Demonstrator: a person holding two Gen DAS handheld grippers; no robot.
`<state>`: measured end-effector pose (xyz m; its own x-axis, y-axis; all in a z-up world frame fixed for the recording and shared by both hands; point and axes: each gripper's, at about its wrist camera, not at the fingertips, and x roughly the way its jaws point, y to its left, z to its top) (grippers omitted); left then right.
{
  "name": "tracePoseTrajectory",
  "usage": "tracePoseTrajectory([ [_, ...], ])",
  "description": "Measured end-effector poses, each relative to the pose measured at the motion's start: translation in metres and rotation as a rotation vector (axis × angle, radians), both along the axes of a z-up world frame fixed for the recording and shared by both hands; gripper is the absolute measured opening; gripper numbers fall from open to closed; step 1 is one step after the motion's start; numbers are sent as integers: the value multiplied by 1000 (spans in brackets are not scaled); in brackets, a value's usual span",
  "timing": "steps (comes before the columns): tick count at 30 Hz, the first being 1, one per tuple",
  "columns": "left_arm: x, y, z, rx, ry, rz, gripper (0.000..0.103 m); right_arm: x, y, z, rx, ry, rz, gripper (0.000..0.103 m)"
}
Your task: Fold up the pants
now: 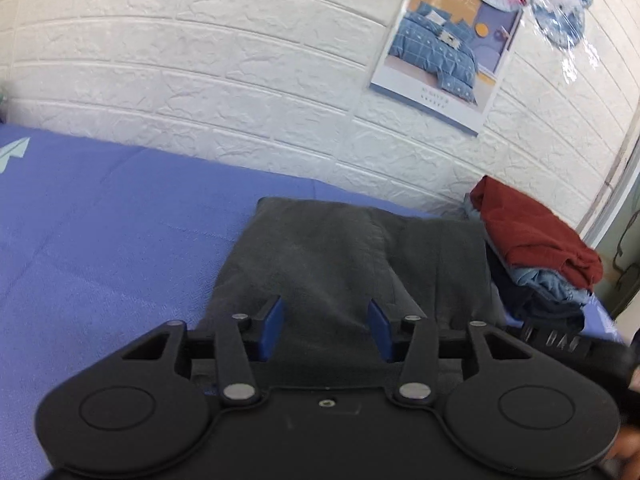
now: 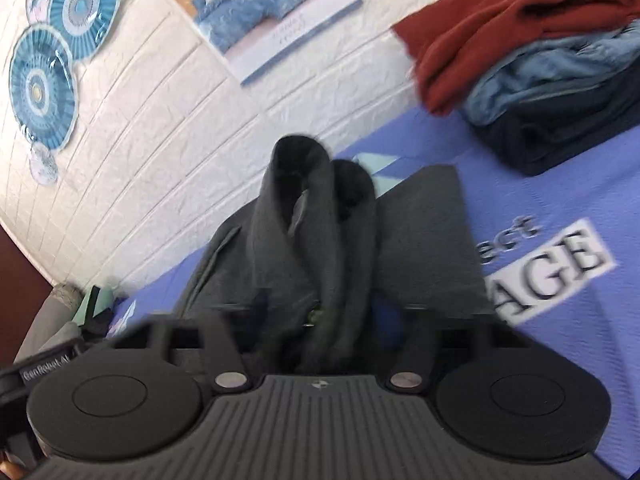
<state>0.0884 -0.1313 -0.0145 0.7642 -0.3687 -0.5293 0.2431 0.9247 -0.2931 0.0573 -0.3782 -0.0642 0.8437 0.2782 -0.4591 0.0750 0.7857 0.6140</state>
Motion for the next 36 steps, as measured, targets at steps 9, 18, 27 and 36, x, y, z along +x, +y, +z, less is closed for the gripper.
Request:
tracePoseTrajectory([
  [9, -9, -41, -9, 51, -16, -125, 103, -39, -35, 25, 53, -106, -74, 24],
  [18, -30, -63, 14, 20, -59, -248, 103, -56, -35, 47, -197, -187, -150, 47],
  [27, -39, -111, -31, 95, -53, -376, 103, 28, -42, 19, -177, -91, -13, 27],
  [36, -37, -102, -35, 51, -46, -379, 103, 33, -70, -21, -121, -13, -99, 0],
])
